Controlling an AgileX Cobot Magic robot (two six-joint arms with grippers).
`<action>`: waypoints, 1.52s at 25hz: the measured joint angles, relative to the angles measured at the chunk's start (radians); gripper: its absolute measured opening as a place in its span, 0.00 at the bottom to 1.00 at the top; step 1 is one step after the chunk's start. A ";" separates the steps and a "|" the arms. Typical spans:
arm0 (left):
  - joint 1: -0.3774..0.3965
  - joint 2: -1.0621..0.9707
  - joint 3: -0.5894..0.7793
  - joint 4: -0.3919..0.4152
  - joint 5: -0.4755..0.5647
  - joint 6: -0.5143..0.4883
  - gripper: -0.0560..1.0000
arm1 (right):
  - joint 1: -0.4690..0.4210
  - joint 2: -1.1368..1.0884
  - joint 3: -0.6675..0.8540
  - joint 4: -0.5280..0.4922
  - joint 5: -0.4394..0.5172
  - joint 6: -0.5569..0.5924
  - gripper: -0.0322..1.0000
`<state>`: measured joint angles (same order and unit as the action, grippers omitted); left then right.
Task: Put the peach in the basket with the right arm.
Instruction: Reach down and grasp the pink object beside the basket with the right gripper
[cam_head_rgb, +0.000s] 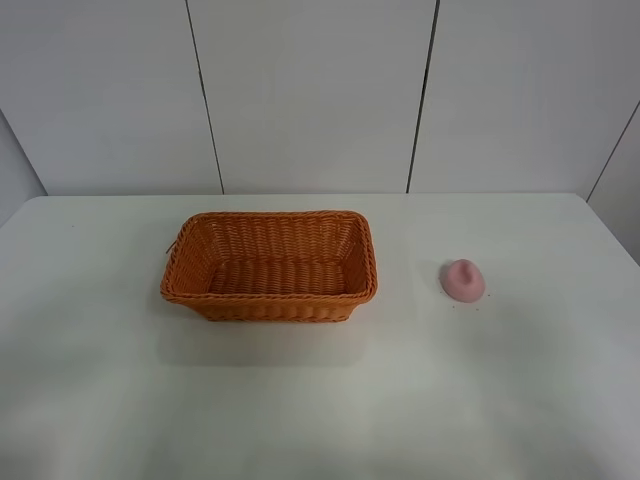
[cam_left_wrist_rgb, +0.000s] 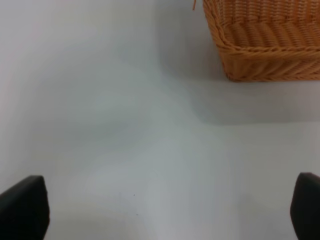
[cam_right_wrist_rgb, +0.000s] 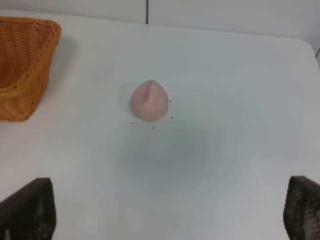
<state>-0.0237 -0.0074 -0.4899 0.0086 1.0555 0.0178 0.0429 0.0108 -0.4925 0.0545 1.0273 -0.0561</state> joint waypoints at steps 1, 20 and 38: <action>0.000 0.000 0.000 0.000 0.000 0.000 0.99 | 0.000 0.019 -0.003 -0.007 -0.003 0.000 0.71; 0.000 0.000 0.000 0.000 0.000 0.000 0.99 | 0.000 1.413 -0.528 0.036 -0.149 0.000 0.71; 0.000 0.000 0.000 0.000 0.000 0.000 0.99 | 0.070 2.025 -1.034 0.026 -0.042 0.017 0.71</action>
<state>-0.0237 -0.0074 -0.4899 0.0086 1.0555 0.0178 0.1126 2.0358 -1.5267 0.0804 0.9852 -0.0395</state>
